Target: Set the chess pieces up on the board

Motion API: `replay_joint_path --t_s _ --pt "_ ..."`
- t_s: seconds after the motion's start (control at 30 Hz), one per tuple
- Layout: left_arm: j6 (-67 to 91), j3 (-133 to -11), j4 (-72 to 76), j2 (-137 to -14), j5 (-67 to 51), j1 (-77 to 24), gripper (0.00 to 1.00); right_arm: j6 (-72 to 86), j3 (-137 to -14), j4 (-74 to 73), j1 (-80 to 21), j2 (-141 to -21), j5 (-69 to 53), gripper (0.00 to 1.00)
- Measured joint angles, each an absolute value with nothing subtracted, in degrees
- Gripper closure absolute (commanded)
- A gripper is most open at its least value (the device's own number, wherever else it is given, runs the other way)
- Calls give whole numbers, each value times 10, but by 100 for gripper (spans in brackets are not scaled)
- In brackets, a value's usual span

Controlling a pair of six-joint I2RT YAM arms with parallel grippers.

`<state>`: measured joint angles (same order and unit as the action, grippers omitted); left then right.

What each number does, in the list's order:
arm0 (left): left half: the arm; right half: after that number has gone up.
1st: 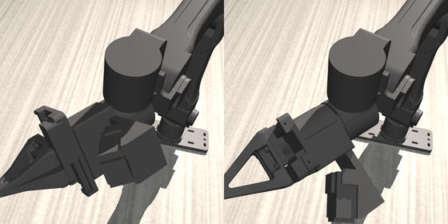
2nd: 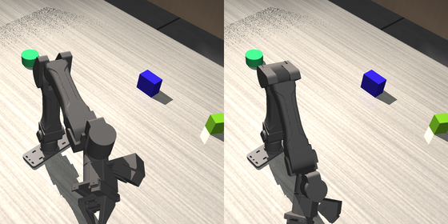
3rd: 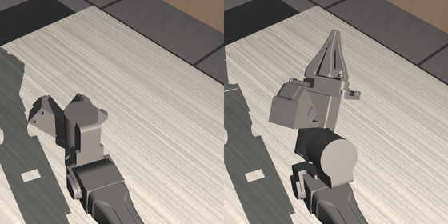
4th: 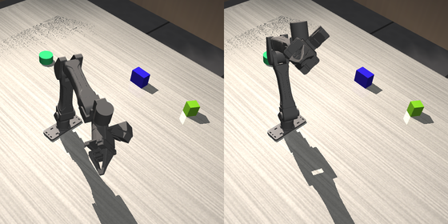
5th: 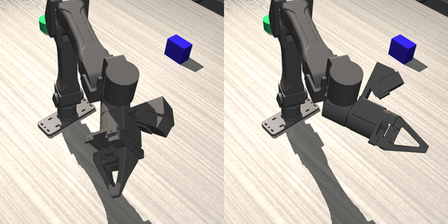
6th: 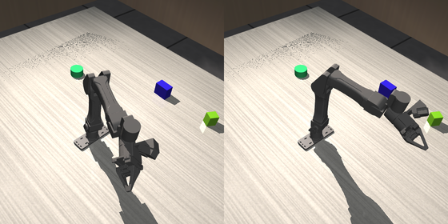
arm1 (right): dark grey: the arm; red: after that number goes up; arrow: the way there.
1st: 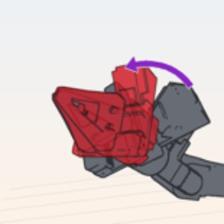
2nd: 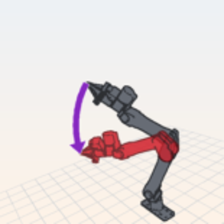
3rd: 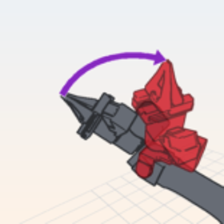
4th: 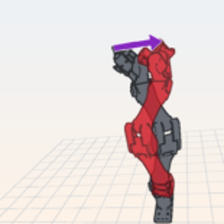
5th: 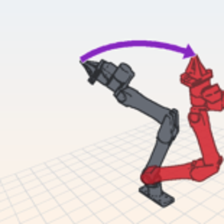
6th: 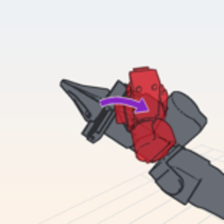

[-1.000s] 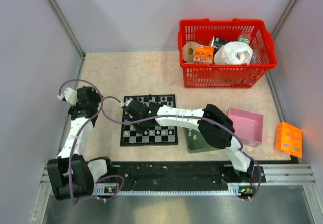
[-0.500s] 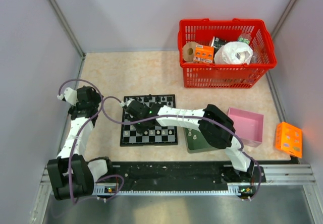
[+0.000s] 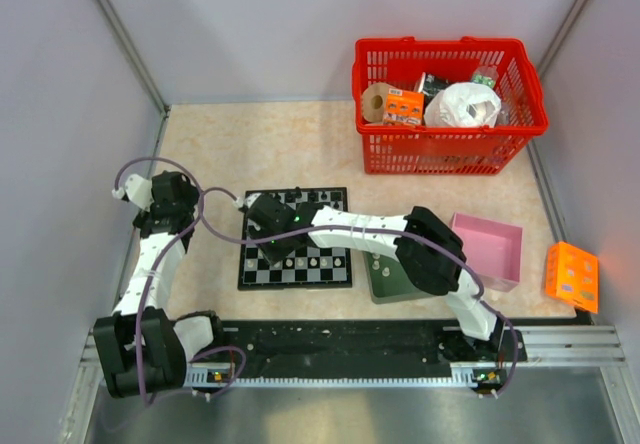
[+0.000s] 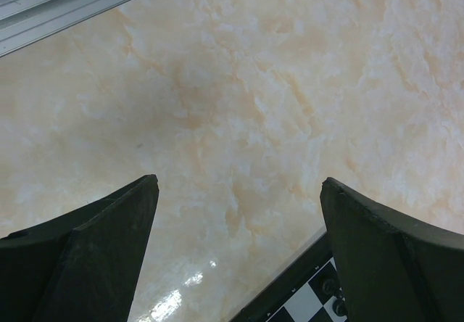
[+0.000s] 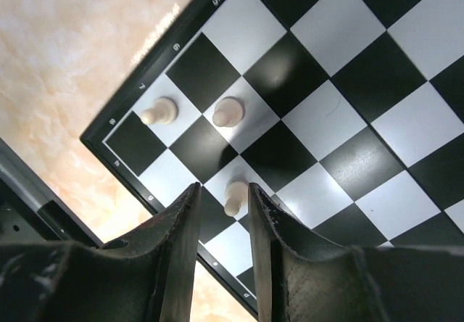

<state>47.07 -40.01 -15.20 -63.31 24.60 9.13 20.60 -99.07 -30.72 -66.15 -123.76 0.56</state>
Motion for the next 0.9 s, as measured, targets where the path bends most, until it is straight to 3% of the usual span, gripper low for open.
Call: replay_joint_path --t_s 0.73,0.9 --pt "490 -401 -185 -627 296 95 1 208 -1115 -309 -643 -1306 -16 67" --pt "490 -401 -185 -627 296 95 1 208 -1115 -314 -643 -1319 -16 74"
